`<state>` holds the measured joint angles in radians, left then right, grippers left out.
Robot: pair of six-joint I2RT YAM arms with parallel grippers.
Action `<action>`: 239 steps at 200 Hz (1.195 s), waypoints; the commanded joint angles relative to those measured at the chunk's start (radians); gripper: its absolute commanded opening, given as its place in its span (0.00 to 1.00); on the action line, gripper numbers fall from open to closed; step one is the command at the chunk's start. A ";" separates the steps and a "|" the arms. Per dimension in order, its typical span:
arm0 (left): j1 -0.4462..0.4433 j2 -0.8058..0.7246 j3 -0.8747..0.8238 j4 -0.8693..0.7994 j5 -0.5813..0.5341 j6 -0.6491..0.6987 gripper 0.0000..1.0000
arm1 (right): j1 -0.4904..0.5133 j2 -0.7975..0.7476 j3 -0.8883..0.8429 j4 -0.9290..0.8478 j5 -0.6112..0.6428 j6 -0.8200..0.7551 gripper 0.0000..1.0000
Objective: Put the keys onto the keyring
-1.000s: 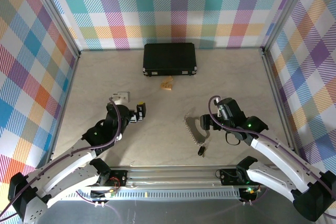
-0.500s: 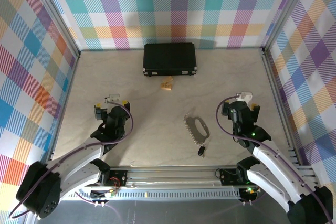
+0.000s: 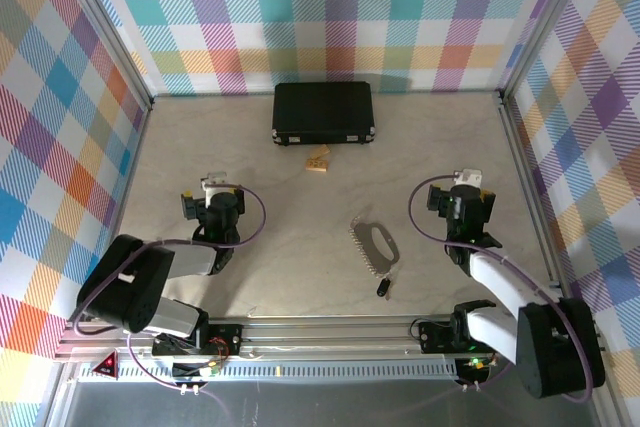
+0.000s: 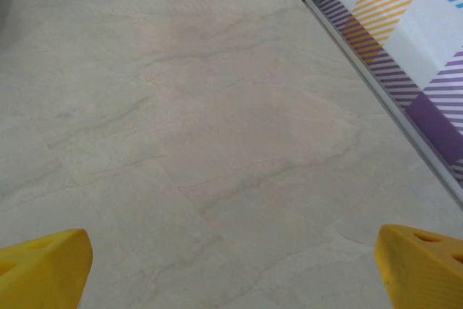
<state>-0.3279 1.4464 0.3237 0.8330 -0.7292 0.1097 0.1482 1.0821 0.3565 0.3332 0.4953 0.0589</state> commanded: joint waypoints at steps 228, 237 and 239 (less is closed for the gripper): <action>0.217 0.139 0.066 0.081 0.425 -0.104 1.00 | -0.145 0.448 0.031 0.533 -0.403 0.001 0.99; 0.217 0.139 0.065 0.081 0.425 -0.105 1.00 | -0.145 0.459 0.027 0.559 -0.402 0.000 0.99; 0.217 0.140 0.065 0.082 0.425 -0.104 1.00 | -0.145 0.459 0.027 0.559 -0.402 -0.001 0.99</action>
<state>-0.1188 1.5833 0.3752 0.9150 -0.3218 0.0185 0.0109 1.5349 0.3840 0.8059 0.1253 0.0624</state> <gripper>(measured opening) 0.997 0.990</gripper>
